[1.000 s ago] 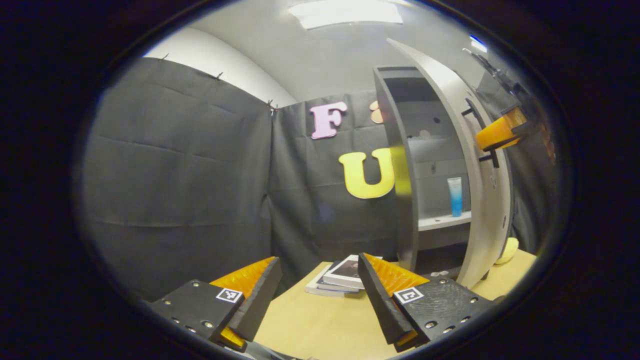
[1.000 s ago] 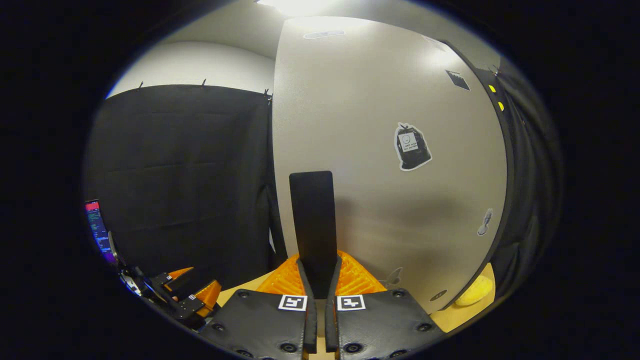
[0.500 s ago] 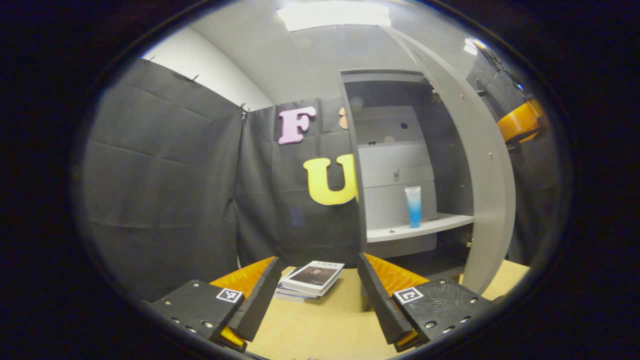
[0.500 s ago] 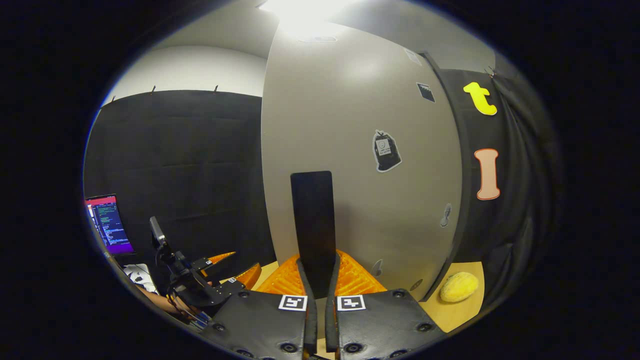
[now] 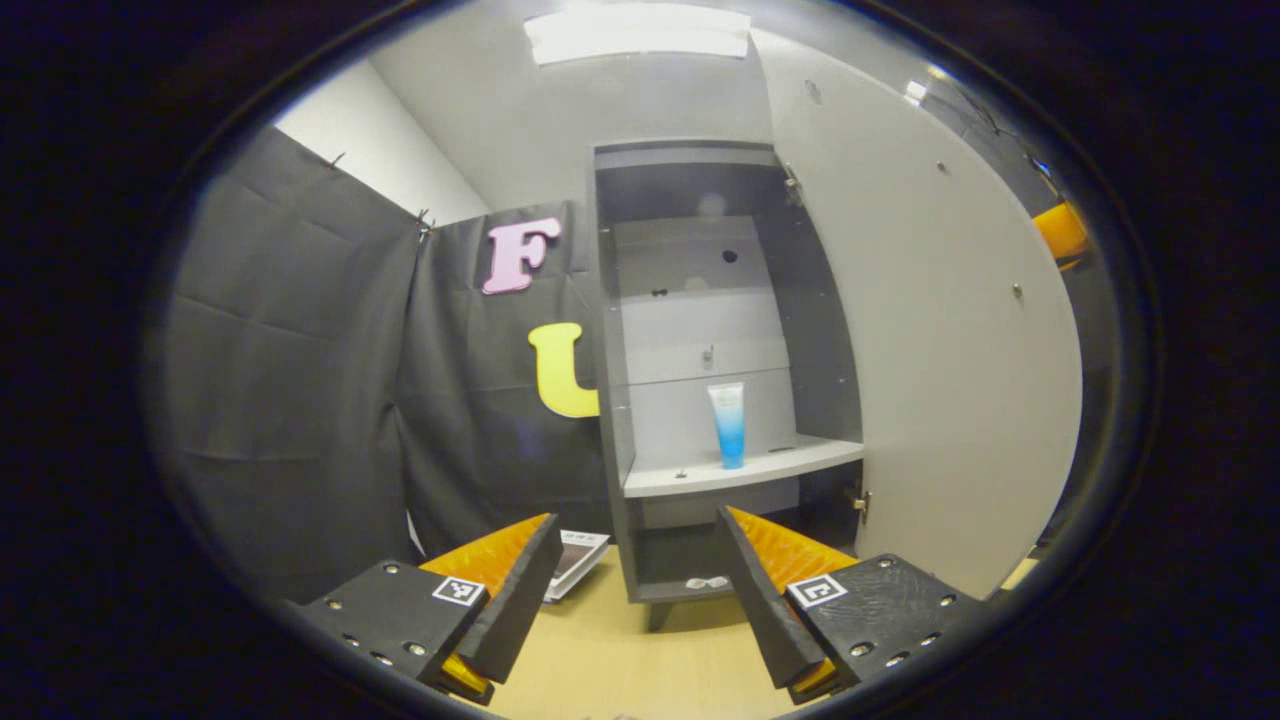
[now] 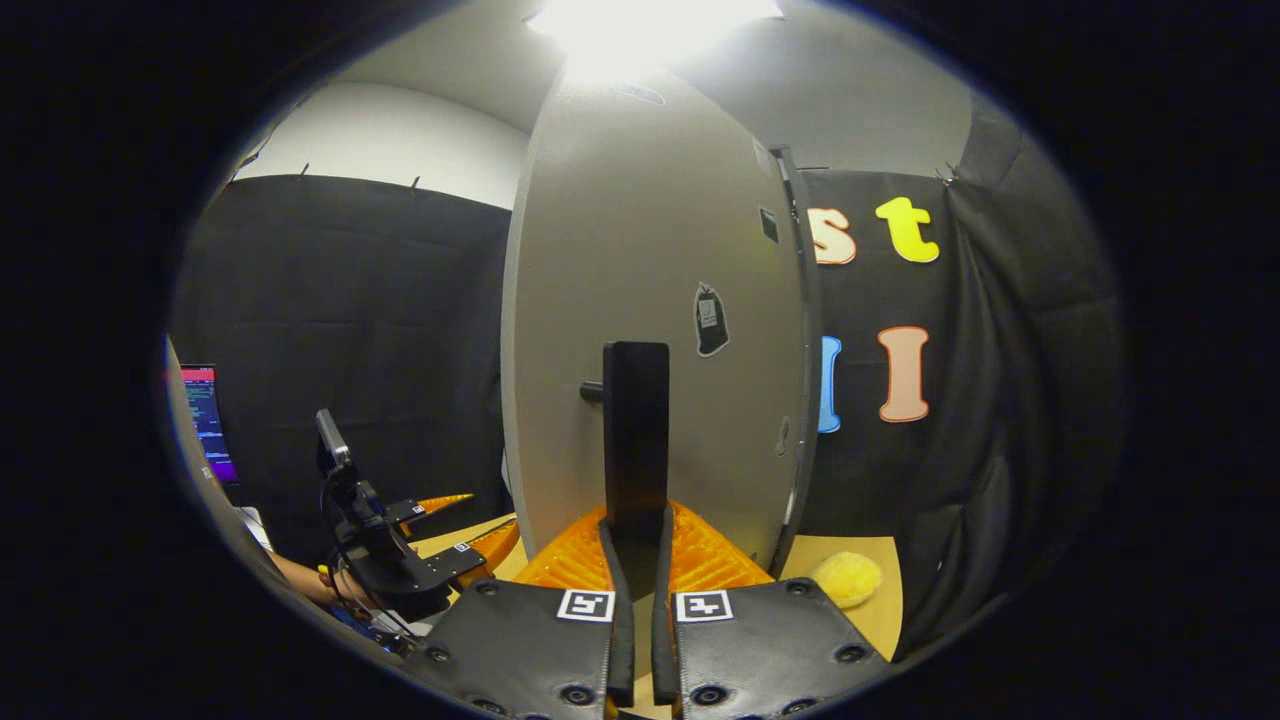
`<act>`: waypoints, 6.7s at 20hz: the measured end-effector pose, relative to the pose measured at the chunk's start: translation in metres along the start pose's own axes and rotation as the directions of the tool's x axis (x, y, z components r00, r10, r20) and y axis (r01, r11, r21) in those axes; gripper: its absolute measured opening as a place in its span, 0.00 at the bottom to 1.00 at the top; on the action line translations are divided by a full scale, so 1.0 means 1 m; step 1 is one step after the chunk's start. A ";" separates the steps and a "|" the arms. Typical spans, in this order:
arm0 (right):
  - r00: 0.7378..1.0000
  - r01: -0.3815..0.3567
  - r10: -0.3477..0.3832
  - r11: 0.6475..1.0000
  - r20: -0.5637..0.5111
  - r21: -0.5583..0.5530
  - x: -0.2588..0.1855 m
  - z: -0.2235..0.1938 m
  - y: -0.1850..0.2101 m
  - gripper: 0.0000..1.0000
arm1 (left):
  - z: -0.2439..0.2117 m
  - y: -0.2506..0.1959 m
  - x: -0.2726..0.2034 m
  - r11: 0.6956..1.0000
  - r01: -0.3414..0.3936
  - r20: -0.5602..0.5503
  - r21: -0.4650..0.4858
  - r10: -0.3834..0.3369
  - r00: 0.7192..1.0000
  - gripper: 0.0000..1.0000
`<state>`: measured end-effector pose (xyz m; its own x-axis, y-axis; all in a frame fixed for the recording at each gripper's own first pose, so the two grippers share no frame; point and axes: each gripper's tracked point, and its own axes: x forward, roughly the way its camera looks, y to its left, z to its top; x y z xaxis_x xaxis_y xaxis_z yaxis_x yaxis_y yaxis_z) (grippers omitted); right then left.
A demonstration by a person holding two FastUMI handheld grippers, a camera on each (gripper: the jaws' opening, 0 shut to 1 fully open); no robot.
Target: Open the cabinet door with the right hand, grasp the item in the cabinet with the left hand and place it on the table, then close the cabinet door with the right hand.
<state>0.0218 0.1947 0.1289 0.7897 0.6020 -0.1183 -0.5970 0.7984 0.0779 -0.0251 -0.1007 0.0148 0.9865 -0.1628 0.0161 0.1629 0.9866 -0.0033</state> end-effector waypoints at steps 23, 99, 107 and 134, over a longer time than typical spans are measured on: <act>0.978 0.164 -0.163 0.986 0.129 0.002 -0.108 0.010 -0.117 0.74 | 0.044 -0.106 0.048 0.999 0.015 0.034 0.035 -0.016 0.999 0.92; 0.893 0.425 -0.398 0.900 -0.208 0.101 -0.095 -0.094 -0.224 0.98 | -0.279 0.027 -0.015 0.984 -0.170 -0.325 -0.058 0.142 0.935 0.48; 0.897 0.407 -0.385 0.911 -0.217 0.068 -0.092 -0.093 -0.219 0.98 | -0.303 0.022 -0.033 0.981 -0.186 -0.352 -0.058 0.155 0.923 0.55; 0.938 0.325 -0.305 0.939 -0.167 0.109 -0.091 -0.065 -0.209 0.98 | -0.086 0.068 -0.039 0.964 -0.265 -0.215 0.013 0.262 0.941 0.91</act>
<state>0.0659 -0.0277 0.0587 0.8990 0.3195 -0.2996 -0.2890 0.9467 0.1424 -0.0512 -0.0281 -0.0718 0.9742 0.1038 -0.2002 -0.1047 0.9945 0.0058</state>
